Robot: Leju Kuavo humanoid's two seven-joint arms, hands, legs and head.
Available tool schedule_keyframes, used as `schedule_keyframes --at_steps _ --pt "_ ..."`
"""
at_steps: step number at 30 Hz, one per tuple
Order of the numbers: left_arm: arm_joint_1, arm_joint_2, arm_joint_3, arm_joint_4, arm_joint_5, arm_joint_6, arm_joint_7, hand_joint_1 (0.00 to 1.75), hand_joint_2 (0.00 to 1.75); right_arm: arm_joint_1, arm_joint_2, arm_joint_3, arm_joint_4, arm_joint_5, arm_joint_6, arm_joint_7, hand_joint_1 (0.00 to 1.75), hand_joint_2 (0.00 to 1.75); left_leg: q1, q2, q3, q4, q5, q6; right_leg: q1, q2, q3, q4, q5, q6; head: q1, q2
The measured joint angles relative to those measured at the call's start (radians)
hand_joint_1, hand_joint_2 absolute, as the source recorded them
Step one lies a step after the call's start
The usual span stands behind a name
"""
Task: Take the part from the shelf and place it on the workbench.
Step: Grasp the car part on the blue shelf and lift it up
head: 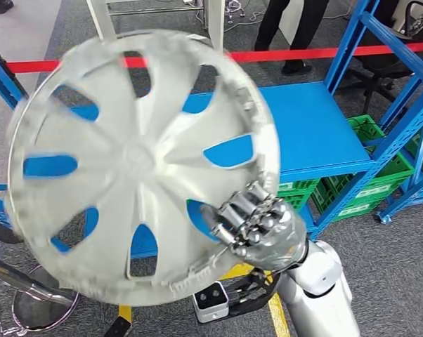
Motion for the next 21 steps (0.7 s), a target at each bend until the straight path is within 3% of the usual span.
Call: schedule_keyframes --at_steps 2,4,6,8,9,10,11,13,15,17,19,21 --pt "-0.003 0.001 0.003 0.000 -0.002 0.001 0.003 0.00 0.00 0.015 0.038 -0.046 -0.015 0.000 0.000 0.111 1.75 1.75 -0.003 0.000 0.001 0.000 0.003 0.005 -0.002 0.001 0.002 -0.002 0.004 0.007 0.000 0.000" --pt "-0.007 0.002 0.005 0.000 -0.003 0.001 0.005 0.00 0.00 0.026 0.061 -0.078 -0.028 -0.001 0.000 0.171 1.75 1.75 0.000 0.004 0.005 -0.010 0.013 0.016 -0.004 0.003 -0.003 0.007 -0.007 0.013 0.001 0.000" --pt "-0.011 0.003 0.006 0.000 -0.003 0.002 0.007 0.00 0.00 0.036 0.074 -0.102 -0.036 0.001 0.000 0.181 1.75 1.75 0.004 0.008 0.005 -0.020 0.023 0.026 -0.004 0.005 -0.034 0.081 -0.065 0.015 0.003 0.000" --pt "-0.015 0.002 0.007 0.000 -0.004 0.002 0.008 0.00 0.00 0.052 0.080 -0.122 -0.038 0.003 0.000 0.182 1.75 1.75 0.001 0.010 -0.003 -0.019 0.028 0.030 -0.002 0.006 -0.086 0.216 -0.140 0.016 0.006 0.000" --pt "-0.017 0.002 0.007 0.000 -0.005 0.001 0.010 0.00 0.00 0.059 0.081 -0.130 -0.039 0.003 0.000 0.182 1.75 1.75 0.000 0.012 -0.008 -0.018 0.030 0.029 -0.003 0.006 -0.104 0.267 -0.160 0.017 0.007 0.000" --pt "-0.018 0.001 0.008 0.000 -0.006 0.001 0.011 0.00 0.00 0.064 0.083 -0.134 -0.040 0.003 0.000 0.181 1.75 1.75 -0.001 0.013 -0.012 -0.016 0.032 0.028 -0.003 0.006 -0.105 0.282 -0.159 0.018 0.007 0.000" --pt "-0.019 0.000 0.008 0.000 -0.008 0.001 0.013 0.00 0.00 0.067 0.086 -0.136 -0.042 0.003 0.000 0.180 1.75 1.75 0.000 0.014 -0.015 -0.014 0.034 0.026 -0.003 0.005 -0.083 0.255 -0.137 0.018 0.007 0.000" --pt "-0.023 -0.002 0.008 0.000 -0.012 0.001 0.017 0.00 0.00 0.069 0.092 -0.140 -0.050 0.002 0.000 0.178 1.75 1.75 0.001 0.014 -0.021 -0.007 0.036 0.021 -0.005 0.005 0.001 0.120 -0.081 0.018 0.007 0.000" --pt "-0.026 -0.003 0.008 0.000 -0.015 0.001 0.018 0.00 0.00 0.073 0.097 -0.143 -0.058 0.002 0.000 0.173 1.75 1.75 0.000 0.012 -0.028 0.000 0.042 0.009 -0.003 0.008 0.059 0.022 -0.057 0.013 0.008 0.000" --pt "-0.026 -0.002 0.008 0.000 -0.016 0.002 0.019 0.00 0.00 0.081 0.103 -0.147 -0.064 0.002 0.000 0.166 1.75 1.75 -0.002 0.010 -0.032 0.002 0.052 -0.006 0.001 0.011 0.064 0.011 -0.054 0.006 0.008 0.000" --pt "-0.025 -0.001 0.009 0.000 -0.017 0.003 0.019 0.00 0.00 0.087 0.108 -0.152 -0.067 0.002 0.000 0.163 1.75 1.75 0.000 0.009 -0.038 0.007 0.048 -0.018 -0.001 0.009 0.051 0.012 -0.044 -0.010 0.007 0.000" --pt "-0.025 0.000 0.010 0.000 -0.017 0.004 0.020 0.00 0.00 0.089 0.114 -0.157 -0.070 0.002 0.000 0.162 1.75 1.75 0.002 0.009 -0.059 0.066 -0.012 -0.029 -0.004 0.005 0.034 0.010 -0.029 -0.029 0.003 0.000"
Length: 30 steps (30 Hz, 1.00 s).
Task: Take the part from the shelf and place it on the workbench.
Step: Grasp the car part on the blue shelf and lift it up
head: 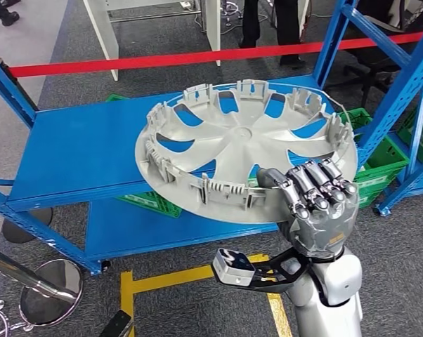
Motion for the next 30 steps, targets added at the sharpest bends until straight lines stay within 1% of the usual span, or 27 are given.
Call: schedule_keyframes --at_steps 2,3,4,5,6,7,8,9,10,11,12,13,14,15,17,18,19,20,21,22,23,24,25,26,28,29,30 --pt "0.000 -0.001 0.000 0.000 -0.002 0.000 0.001 0.00 0.00 0.002 0.005 -0.005 -0.002 0.000 0.000 0.000 1.75 1.75 0.002 0.001 -0.032 0.125 -0.091 -0.008 0.002 -0.002 -0.017 0.001 0.015 -0.009 -0.004 0.000" --pt "0.000 -0.001 0.001 0.000 -0.003 0.000 0.001 0.00 0.00 0.004 0.006 -0.007 -0.003 0.000 0.000 0.000 1.75 1.75 0.002 0.001 -0.041 0.180 -0.119 -0.010 0.004 -0.003 -0.027 0.002 0.022 -0.010 -0.005 0.000" --pt "0.000 -0.002 0.001 0.000 -0.005 0.000 0.001 0.00 0.00 0.006 0.006 -0.009 -0.003 0.001 0.000 -0.001 1.75 1.75 0.002 0.001 -0.037 0.208 -0.127 -0.010 0.006 -0.003 -0.038 0.004 0.029 -0.011 -0.005 0.000" --pt "0.000 -0.002 0.001 0.000 -0.006 0.000 0.001 0.00 0.00 0.008 0.007 -0.010 -0.003 0.001 0.000 -0.001 1.75 1.75 0.002 0.001 -0.014 0.196 -0.116 -0.007 0.008 -0.003 -0.047 0.005 0.035 -0.011 -0.005 0.000" --pt "-0.001 -0.002 0.001 0.000 -0.007 0.000 0.002 0.00 0.00 0.010 0.008 -0.011 -0.003 0.001 0.000 -0.001 1.75 1.75 0.001 0.001 0.025 0.147 -0.092 -0.002 0.010 -0.003 -0.055 0.007 0.041 -0.011 -0.005 0.000" --pt "-0.002 -0.002 0.001 0.000 -0.008 0.000 0.003 0.00 0.00 0.012 0.009 -0.012 -0.004 0.001 0.000 -0.002 1.75 1.75 0.000 0.001 0.074 0.073 -0.070 0.006 0.011 -0.003 -0.061 0.007 0.047 -0.010 -0.005 0.000" --pt "-0.004 -0.001 0.001 0.000 -0.010 0.000 0.004 0.00 0.00 0.012 0.010 -0.013 -0.004 0.001 0.000 -0.003 1.75 1.75 -0.003 0.001 0.120 0.000 -0.057 0.014 0.013 -0.003 -0.066 0.008 0.053 -0.008 -0.004 0.000" --pt "-0.006 0.000 0.001 0.000 -0.013 0.000 0.006 0.00 0.00 0.013 0.012 -0.014 -0.004 0.001 0.000 -0.004 1.75 1.75 -0.006 0.001 0.151 -0.055 -0.052 0.021 0.013 -0.004 -0.071 0.008 0.059 -0.003 -0.004 0.000" --pt "-0.008 0.001 0.001 0.000 -0.016 0.001 0.010 0.00 0.00 0.015 0.013 -0.015 -0.004 0.001 0.000 -0.006 1.75 1.75 -0.010 0.000 0.166 -0.086 -0.053 0.026 0.012 -0.005 -0.074 0.007 0.066 0.002 -0.004 0.000" --pt "-0.008 0.001 0.001 0.000 -0.018 0.001 0.014 0.00 0.00 0.016 0.015 -0.015 -0.004 0.001 0.000 -0.007 1.75 1.75 -0.014 0.000 0.169 -0.095 -0.052 0.029 0.011 -0.005 -0.077 0.005 0.073 0.009 -0.003 0.000" --pt "-0.007 0.000 0.001 0.000 -0.020 0.001 0.017 0.00 0.00 0.017 0.016 -0.015 -0.004 0.001 0.000 -0.007 1.75 1.75 -0.014 0.001 0.164 -0.102 -0.043 0.034 0.010 -0.005 -0.078 0.003 0.080 0.017 -0.004 0.000" --pt "-0.007 -0.001 0.001 0.000 -0.021 0.001 0.019 0.00 0.00 0.019 0.018 -0.015 -0.004 0.001 0.000 -0.007 1.75 1.75 -0.013 0.003 0.160 -0.108 -0.032 0.039 0.010 -0.005 -0.082 0.003 0.077 0.022 -0.003 0.000" --pt "-0.007 -0.001 0.001 0.000 -0.022 0.001 0.019 0.00 0.00 0.021 0.018 -0.016 -0.005 0.001 0.000 -0.008 1.75 1.75 -0.010 0.005 0.153 -0.115 -0.020 0.045 0.010 -0.003 -0.092 0.015 0.059 0.027 -0.001 0.000" --pt "-0.008 -0.001 0.001 0.000 -0.022 0.001 0.019 0.00 0.00 0.023 0.018 -0.016 -0.005 0.001 0.000 -0.008 1.75 1.75 -0.007 0.007 0.144 -0.122 -0.008 0.050 0.011 -0.001 -0.106 0.044 0.025 0.030 0.001 0.000" --pt "-0.009 -0.001 0.002 0.000 -0.023 0.001 0.019 0.00 0.00 0.025 0.018 -0.016 -0.005 0.000 0.000 -0.008 1.75 1.75 -0.006 0.009 0.120 -0.124 0.013 0.056 0.010 0.000 -0.143 0.160 -0.069 0.036 0.005 0.000" --pt "-0.009 -0.001 0.002 0.000 -0.023 0.001 0.019 0.00 0.00 0.027 0.018 -0.016 -0.005 0.000 0.000 -0.008 1.75 1.75 -0.006 0.009 0.106 -0.122 0.023 0.056 0.009 0.000 -0.155 0.224 -0.101 0.039 0.005 0.000" --pt "-0.009 -0.001 0.002 0.000 -0.023 0.001 0.019 0.00 0.00 0.029 0.018 -0.016 -0.005 0.000 0.000 -0.008 1.75 1.75 -0.006 0.009 0.092 -0.120 0.033 0.056 0.009 0.000 -0.158 0.269 -0.111 0.042 0.005 0.000" --pt "-0.009 -0.001 0.002 0.000 -0.023 0.001 0.019 0.00 0.00 0.030 0.018 -0.017 -0.005 0.000 0.000 -0.008 1.75 1.75 -0.006 0.009 0.077 -0.117 0.042 0.054 0.009 0.000 -0.147 0.283 -0.097 0.044 0.005 0.000" --pt "-0.009 -0.002 0.003 0.000 -0.023 0.001 0.019 0.00 0.00 0.030 0.018 -0.017 -0.005 0.000 0.000 -0.008 1.75 1.75 -0.005 0.009 0.063 -0.112 0.050 0.051 0.008 0.000 -0.120 0.263 -0.069 0.045 0.005 0.000" --pt "-0.009 -0.002 0.003 0.000 -0.023 0.001 0.019 0.00 0.00 0.030 0.018 -0.017 -0.005 0.000 0.000 -0.008 1.75 1.75 -0.004 0.009 0.050 -0.106 0.056 0.047 0.007 0.000 -0.078 0.212 -0.040 0.046 0.005 0.000" --pt "-0.009 -0.002 0.003 0.000 -0.024 0.001 0.019 0.00 0.00 0.029 0.018 -0.017 -0.005 0.000 0.000 -0.009 1.75 1.75 -0.005 0.009 0.038 -0.098 0.062 0.043 0.006 0.000 -0.024 0.141 -0.026 0.046 0.006 0.000" --pt "-0.009 -0.001 0.003 0.000 -0.025 0.001 0.020 0.00 0.00 0.028 0.019 -0.017 -0.006 0.000 0.000 -0.012 1.75 1.75 -0.006 0.008 0.028 -0.090 0.066 0.038 0.006 0.002 0.026 0.071 -0.027 0.043 0.006 0.000" --pt "-0.008 -0.001 0.003 0.000 -0.026 0.002 0.020 0.00 0.00 0.028 0.020 -0.017 -0.006 0.000 0.000 -0.016 1.75 1.75 -0.008 0.008 0.019 -0.082 0.073 0.032 0.007 0.003 0.059 0.017 -0.038 0.040 0.006 0.000" --pt "-0.008 0.000 0.003 0.000 -0.027 0.002 0.021 0.00 0.00 0.029 0.021 -0.016 -0.007 0.001 0.000 -0.021 1.75 1.75 -0.010 0.007 0.011 -0.077 0.080 0.028 0.008 0.005 0.075 -0.012 -0.050 0.034 0.007 0.000" --pt "-0.004 0.002 0.003 0.000 -0.030 0.002 0.023 0.00 0.00 0.033 0.023 -0.016 -0.008 0.001 0.000 -0.029 1.75 1.75 -0.008 0.007 0.000 -0.072 0.090 0.018 0.008 0.005 0.063 -0.019 -0.048 0.020 0.007 0.000" --pt "-0.001 0.004 0.003 0.000 -0.031 0.002 0.025 0.00 0.00 0.035 0.025 -0.016 -0.008 0.001 0.000 -0.032 1.75 1.75 -0.007 0.006 -0.007 -0.062 0.074 0.013 0.007 0.003 0.053 -0.017 -0.040 0.013 0.005 0.000" --pt "0.002 0.005 0.003 0.000 -0.033 0.002 0.027 0.00 0.00 0.037 0.026 -0.016 -0.008 0.001 0.000 -0.034 1.75 1.75 -0.006 0.006 -0.015 -0.035 0.040 0.007 0.005 0.000 0.044 -0.017 -0.031 0.004 0.003 0.000"
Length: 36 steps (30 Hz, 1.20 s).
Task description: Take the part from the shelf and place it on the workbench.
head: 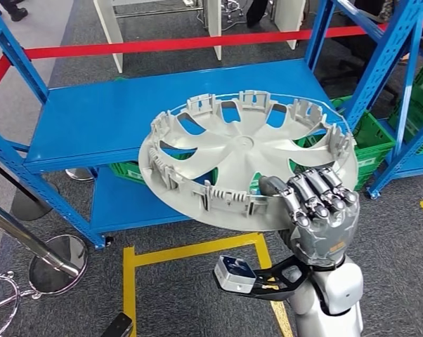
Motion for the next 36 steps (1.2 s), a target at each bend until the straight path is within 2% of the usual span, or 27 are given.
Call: schedule_keyframes --at_steps 2,3,4,5,6,8,10,12,14,15,16,18,19,20,21,23,25,26,27,28,29,30,31,33,34,35,36 --pt "0.003 0.001 0.000 0.000 -0.002 0.000 0.003 0.00 0.00 0.003 0.003 0.000 -0.001 0.000 0.000 -0.005 1.75 1.75 0.003 0.000 -0.024 0.108 -0.103 -0.010 0.000 -0.003 -0.023 0.002 0.020 -0.011 -0.006 0.000" --pt "0.004 0.001 0.000 0.000 -0.002 0.000 0.003 0.00 0.00 0.004 0.003 0.000 -0.001 0.000 0.000 -0.008 1.75 1.75 0.004 0.000 -0.033 0.173 -0.142 -0.012 0.001 -0.004 -0.033 0.003 0.030 -0.013 -0.007 0.000" --pt "0.004 0.001 0.000 0.000 -0.002 0.000 0.003 0.00 0.00 0.006 0.003 0.000 -0.001 0.000 0.000 -0.011 1.75 1.75 0.005 0.000 -0.036 0.225 -0.158 -0.013 0.002 -0.005 -0.047 0.006 0.039 -0.014 -0.008 0.000" --pt "0.003 0.001 0.000 0.000 -0.002 -0.001 0.002 0.00 0.00 0.007 0.003 0.000 -0.001 0.000 0.000 -0.014 1.75 1.75 0.005 0.000 -0.028 0.250 -0.151 -0.011 0.004 -0.006 -0.062 0.009 0.048 -0.014 -0.008 0.000" --pt "0.003 0.001 0.000 0.000 -0.002 -0.001 0.002 0.00 0.00 0.009 0.003 0.000 -0.001 0.000 0.000 -0.016 1.75 1.75 0.004 0.000 -0.004 0.241 -0.127 -0.007 0.006 -0.006 -0.076 0.013 0.056 -0.014 -0.008 0.000" --pt "0.001 0.003 0.001 0.000 -0.001 -0.001 0.001 0.00 0.00 0.009 0.003 0.000 -0.001 0.000 0.000 -0.020 1.75 1.75 0.000 -0.001 0.086 0.130 -0.083 0.010 0.010 -0.006 -0.099 0.018 0.071 -0.013 -0.008 0.000" --pt "-0.005 0.006 0.005 0.000 0.006 -0.004 -0.002 0.00 0.00 0.008 0.003 -0.002 -0.001 0.000 0.000 -0.020 1.75 1.75 -0.006 -0.002 0.178 -0.010 -0.089 0.026 0.014 -0.006 -0.111 0.020 0.086 -0.007 -0.007 0.000" --pt "-0.009 0.005 0.014 -0.001 0.019 -0.007 -0.005 0.00 0.00 0.006 0.003 -0.004 -0.001 0.000 0.000 -0.021 1.75 1.75 -0.012 -0.002 0.206 -0.070 -0.100 0.031 0.012 -0.008 -0.119 0.018 0.103 0.005 -0.007 0.000" --pt "-0.009 0.002 0.024 0.000 0.032 -0.011 -0.005 0.00 0.00 0.007 0.002 -0.008 -0.003 -0.001 0.000 -0.021 1.75 1.75 -0.009 0.002 0.197 -0.082 -0.083 0.038 0.011 -0.006 -0.132 0.024 0.098 0.017 -0.008 0.000" --pt "-0.009 0.000 0.031 0.000 0.040 -0.014 -0.002 0.00 0.00 0.008 0.002 -0.011 -0.005 -0.001 0.000 -0.020 1.75 1.75 -0.007 0.004 0.189 -0.087 -0.071 0.044 0.011 -0.004 -0.144 0.044 0.072 0.022 -0.006 0.000" --pt "-0.009 -0.002 0.038 0.000 0.048 -0.016 0.004 0.00 0.00 0.008 0.001 -0.014 -0.008 -0.001 0.000 -0.020 1.75 1.75 -0.005 0.007 0.178 -0.090 -0.060 0.049 0.011 -0.002 -0.160 0.083 0.030 0.026 -0.004 0.000" --pt "-0.010 -0.005 0.057 0.000 0.072 -0.022 0.030 0.00 0.00 0.010 0.001 -0.020 -0.013 -0.002 0.000 -0.020 1.75 1.75 -0.007 0.009 0.149 -0.084 -0.042 0.054 0.010 0.000 -0.196 0.207 -0.058 0.032 0.000 0.000" --pt "-0.010 -0.007 0.069 0.000 0.089 -0.025 0.050 0.00 0.00 0.011 0.001 -0.024 -0.015 -0.002 0.000 -0.020 1.75 1.75 -0.008 0.009 0.133 -0.080 -0.032 0.054 0.010 0.000 -0.205 0.264 -0.077 0.034 0.001 0.000" --pt "-0.010 -0.009 0.083 0.000 0.108 -0.030 0.076 0.00 0.00 0.011 0.001 -0.029 -0.018 -0.002 0.000 -0.020 1.75 1.75 -0.008 0.010 0.117 -0.075 -0.023 0.053 0.009 0.000 -0.204 0.298 -0.072 0.036 0.001 0.000" --pt "-0.010 -0.011 0.099 0.000 0.128 -0.034 0.103 0.00 0.00 0.012 0.001 -0.033 -0.021 -0.001 0.000 -0.020 1.75 1.75 -0.007 0.011 0.100 -0.070 -0.015 0.051 0.008 0.000 -0.186 0.298 -0.047 0.037 0.001 0.000" --pt "-0.010 -0.014 0.131 0.000 0.155 -0.041 0.144 0.00 0.00 0.010 0.001 -0.038 -0.028 -0.001 0.000 -0.020 1.75 1.75 -0.006 0.011 0.071 -0.058 0.000 0.045 0.005 0.000 -0.105 0.201 0.007 0.038 0.001 0.000" --pt "-0.009 -0.014 0.156 0.000 0.165 -0.043 0.159 0.00 0.00 0.008 0.001 -0.042 -0.037 -0.001 0.000 -0.020 1.75 1.75 -0.008 0.010 0.049 -0.043 0.013 0.036 0.005 0.001 -0.008 0.060 0.002 0.034 0.001 0.000" --pt "-0.009 -0.014 0.164 0.000 0.167 -0.043 0.162 0.00 0.00 0.007 0.001 -0.043 -0.041 -0.001 0.000 -0.020 1.75 1.75 -0.010 0.009 0.041 -0.038 0.021 0.031 0.007 0.002 0.019 0.016 -0.010 0.031 0.001 0.000" --pt "-0.008 -0.015 0.171 0.000 0.169 -0.043 0.164 0.00 0.00 0.007 0.001 -0.045 -0.043 -0.002 0.000 -0.021 1.75 1.75 -0.011 0.009 0.035 -0.037 0.030 0.027 0.009 0.002 0.028 -0.004 -0.016 0.026 0.001 0.000" --pt "-0.007 -0.014 0.178 0.000 0.170 -0.043 0.166 0.00 0.00 0.007 0.001 -0.047 -0.045 -0.002 0.000 -0.021 1.75 1.75 -0.010 0.009 0.030 -0.037 0.038 0.023 0.008 0.002 0.018 -0.006 -0.012 0.020 0.002 0.000" --pt "-0.006 -0.013 0.183 0.000 0.171 -0.043 0.167 0.00 0.00 0.007 0.001 -0.048 -0.046 -0.002 0.000 -0.021 1.75 1.75 -0.010 0.008 0.024 -0.035 0.032 0.017 0.007 0.001 0.008 -0.006 -0.003 0.013 0.001 0.000" --pt "-0.004 -0.013 0.188 0.000 0.171 -0.043 0.169 0.00 0.00 0.007 0.001 -0.050 -0.047 -0.001 0.000 -0.021 1.75 1.75 -0.008 0.007 0.017 -0.018 0.007 0.011 0.005 -0.001 -0.002 -0.006 0.008 0.004 -0.001 0.000" --pt "-0.002 -0.012 0.192 0.000 0.171 -0.043 0.169 0.00 0.00 0.007 0.001 -0.052 -0.048 -0.001 0.000 -0.021 1.75 1.75 -0.006 0.006 0.007 0.016 -0.035 0.004 0.002 -0.003 -0.015 -0.006 0.019 -0.004 -0.002 0.000" --pt "-0.001 -0.014 0.196 0.000 0.172 -0.044 0.170 0.00 0.00 0.007 0.002 -0.057 -0.049 -0.001 0.000 -0.021 1.75 1.75 -0.001 0.005 -0.015 0.139 -0.138 -0.007 0.003 -0.005 -0.038 -0.003 0.040 -0.013 -0.006 0.000" --pt "-0.001 -0.014 0.197 0.000 0.172 -0.044 0.170 0.00 0.00 0.007 0.002 -0.059 -0.049 -0.001 0.000 -0.021 1.75 1.75 0.001 0.005 -0.022 0.200 -0.168 -0.010 0.003 -0.006 -0.051 -0.001 0.049 -0.013 -0.006 0.000" --pt "-0.001 -0.014 0.198 0.000 0.172 -0.044 0.170 0.00 0.00 0.007 0.002 -0.060 -0.049 -0.001 0.000 -0.021 1.75 1.75 0.003 0.005 -0.020 0.241 -0.174 -0.011 0.004 -0.007 -0.065 0.002 0.057 -0.013 -0.006 0.000" --pt "-0.001 -0.014 0.199 0.000 0.172 -0.044 0.170 0.00 0.00 0.007 0.002 -0.062 -0.049 -0.001 0.000 -0.021 1.75 1.75 0.004 0.005 -0.004 0.249 -0.158 -0.011 0.004 -0.007 -0.079 0.007 0.065 -0.012 -0.006 0.000"
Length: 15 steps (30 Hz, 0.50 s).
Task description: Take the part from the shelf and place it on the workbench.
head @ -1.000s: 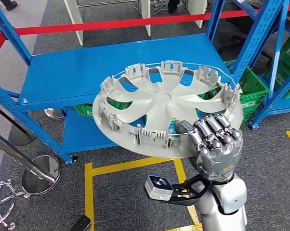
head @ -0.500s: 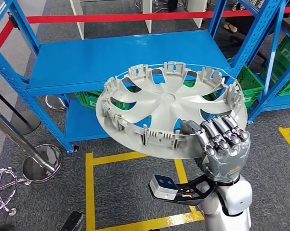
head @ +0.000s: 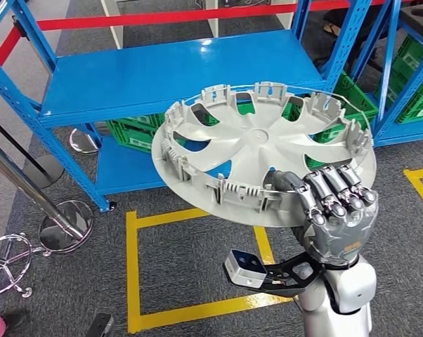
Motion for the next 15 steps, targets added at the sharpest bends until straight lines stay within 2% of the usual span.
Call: schedule_keyframes --at_steps 1,2,3,4,5,6,8,9,10,11,13,14,15 --pt "0.000 0.000 0.002 0.000 0.001 0.000 0.001 0.00 0.00 0.000 0.000 -0.002 0.000 0.000 0.000 0.000 1.75 1.75 0.001 0.000 0.031 -0.029 0.029 0.001 0.000 0.000 -0.014 0.004 0.007 0.001 0.000 0.000" --pt "0.000 0.001 0.005 0.000 0.002 0.000 0.002 0.00 0.00 0.000 0.000 -0.003 -0.001 0.000 0.000 0.000 1.75 1.75 0.001 -0.001 0.077 -0.088 0.057 0.005 0.000 0.001 -0.026 0.008 0.014 0.003 0.000 0.000" --pt "-0.001 0.002 0.008 0.000 0.003 0.000 0.003 0.00 0.00 0.000 0.000 -0.004 -0.002 0.000 0.000 0.000 1.75 1.75 0.000 -0.002 0.126 -0.163 0.071 0.009 0.001 0.001 -0.035 0.012 0.020 0.006 0.000 0.000" --pt "-0.001 0.003 0.012 0.000 0.004 0.000 0.004 0.00 0.00 0.000 0.000 -0.005 -0.004 0.000 0.000 0.000 1.75 1.75 -0.002 -0.004 0.169 -0.234 0.071 0.014 0.002 0.001 -0.042 0.014 0.028 0.011 0.000 0.000" --pt "-0.001 0.004 0.015 0.000 0.005 0.000 0.005 0.00 0.00 0.000 0.000 -0.006 -0.006 0.000 0.000 0.000 1.75 1.75 -0.004 -0.005 0.196 -0.284 0.064 0.019 0.002 0.001 -0.048 0.014 0.036 0.017 0.001 0.000" --pt "-0.001 0.005 0.017 0.000 0.005 0.000 0.005 0.00 0.00 0.000 0.000 -0.007 -0.008 0.000 0.000 0.000 1.75 1.75 -0.007 -0.006 0.206 -0.311 0.058 0.023 0.001 0.000 -0.054 0.012 0.046 0.025 0.001 0.000" --pt "0.002 0.007 0.019 0.000 0.003 0.001 0.004 0.00 0.00 0.001 0.001 -0.010 -0.014 -0.001 0.000 0.000 1.75 1.75 -0.009 -0.004 0.199 -0.329 0.072 0.033 -0.001 0.001 -0.063 0.005 0.058 0.040 0.001 0.000" --pt "0.002 0.008 0.020 0.000 0.000 0.003 0.003 0.00 0.00 0.002 0.001 -0.012 -0.016 -0.001 0.000 0.000 1.75 1.75 -0.007 -0.003 0.193 -0.335 0.083 0.040 -0.001 0.002 -0.072 0.010 0.044 0.046 0.003 0.000" --pt "0.003 0.009 0.020 -0.001 -0.005 0.004 0.001 0.00 0.00 0.003 0.001 -0.013 -0.019 -0.001 0.000 0.000 1.75 1.75 -0.005 0.000 0.186 -0.341 0.095 0.048 -0.001 0.003 -0.084 0.035 0.013 0.049 0.005 0.000" --pt "0.002 0.010 0.021 -0.001 -0.010 0.006 -0.001 0.00 0.00 0.003 0.001 -0.014 -0.022 -0.001 0.000 0.000 1.75 1.75 -0.004 0.002 0.177 -0.344 0.104 0.053 -0.001 0.005 -0.100 0.081 -0.032 0.051 0.008 0.000" --pt "0.000 0.011 0.021 -0.001 -0.021 0.010 -0.005 0.00 0.00 0.005 0.001 -0.015 -0.026 -0.001 0.000 -0.001 1.75 1.75 -0.006 0.003 0.153 -0.336 0.118 0.058 -0.001 0.006 -0.132 0.214 -0.113 0.054 0.012 0.000" --pt "0.000 0.011 0.022 -0.001 -0.027 0.011 -0.007 0.00 0.00 0.006 0.001 -0.016 -0.027 -0.001 0.000 -0.001 1.75 1.75 -0.007 0.004 0.141 -0.330 0.123 0.059 -0.001 0.006 -0.138 0.265 -0.128 0.055 0.012 0.000" --pt "0.000 0.010 0.022 -0.001 -0.033 0.011 -0.010 0.00 0.00 0.007 0.001 -0.018 -0.028 -0.001 0.000 -0.001 1.75 1.75 -0.008 0.005 0.128 -0.323 0.128 0.059 -0.001 0.006 -0.130 0.287 -0.123 0.056 0.012 0.000"
